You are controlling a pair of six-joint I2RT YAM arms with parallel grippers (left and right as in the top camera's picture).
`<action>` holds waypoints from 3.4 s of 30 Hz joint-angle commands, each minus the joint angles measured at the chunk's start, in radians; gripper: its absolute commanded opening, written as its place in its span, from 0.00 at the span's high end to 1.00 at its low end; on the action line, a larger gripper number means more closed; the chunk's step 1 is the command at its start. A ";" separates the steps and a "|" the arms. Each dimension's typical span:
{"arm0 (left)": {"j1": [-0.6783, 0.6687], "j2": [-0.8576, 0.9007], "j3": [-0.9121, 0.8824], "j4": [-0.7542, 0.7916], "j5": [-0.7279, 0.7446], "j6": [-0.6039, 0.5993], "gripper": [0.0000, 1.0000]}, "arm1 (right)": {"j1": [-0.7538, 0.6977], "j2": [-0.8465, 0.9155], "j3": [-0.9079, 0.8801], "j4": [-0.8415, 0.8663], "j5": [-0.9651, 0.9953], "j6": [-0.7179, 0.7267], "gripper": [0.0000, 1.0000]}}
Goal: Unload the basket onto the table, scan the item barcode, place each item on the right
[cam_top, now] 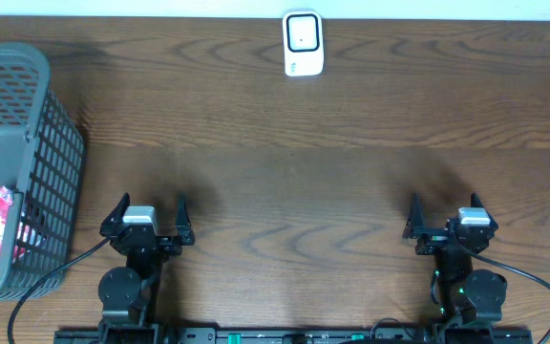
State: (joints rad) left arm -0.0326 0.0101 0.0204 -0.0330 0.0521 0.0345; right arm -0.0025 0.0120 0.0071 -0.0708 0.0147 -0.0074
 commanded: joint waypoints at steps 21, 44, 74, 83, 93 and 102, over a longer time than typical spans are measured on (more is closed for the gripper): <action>0.006 -0.006 -0.016 -0.035 -0.012 0.010 0.02 | -0.006 -0.005 -0.002 -0.004 -0.009 0.014 0.01; 0.006 -0.006 -0.016 -0.025 -0.012 0.011 0.02 | -0.006 -0.005 -0.002 -0.004 -0.010 0.014 0.01; -0.010 0.183 0.434 0.492 -0.003 -0.370 0.02 | -0.006 -0.005 -0.002 -0.004 -0.009 0.014 0.01; 0.011 0.879 1.364 -0.037 -0.645 -0.071 0.03 | -0.006 -0.005 -0.002 -0.004 -0.009 0.014 0.01; 0.407 1.561 2.231 -1.080 -0.598 -0.402 0.02 | -0.006 -0.005 -0.002 -0.004 -0.009 0.014 0.01; 0.618 1.699 2.207 -1.238 -0.403 -0.425 0.02 | -0.006 -0.005 -0.002 -0.004 -0.009 0.014 0.01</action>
State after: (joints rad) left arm 0.5362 1.6947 2.2082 -1.2392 -0.3946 -0.3668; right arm -0.0025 0.0120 0.0071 -0.0708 0.0116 -0.0048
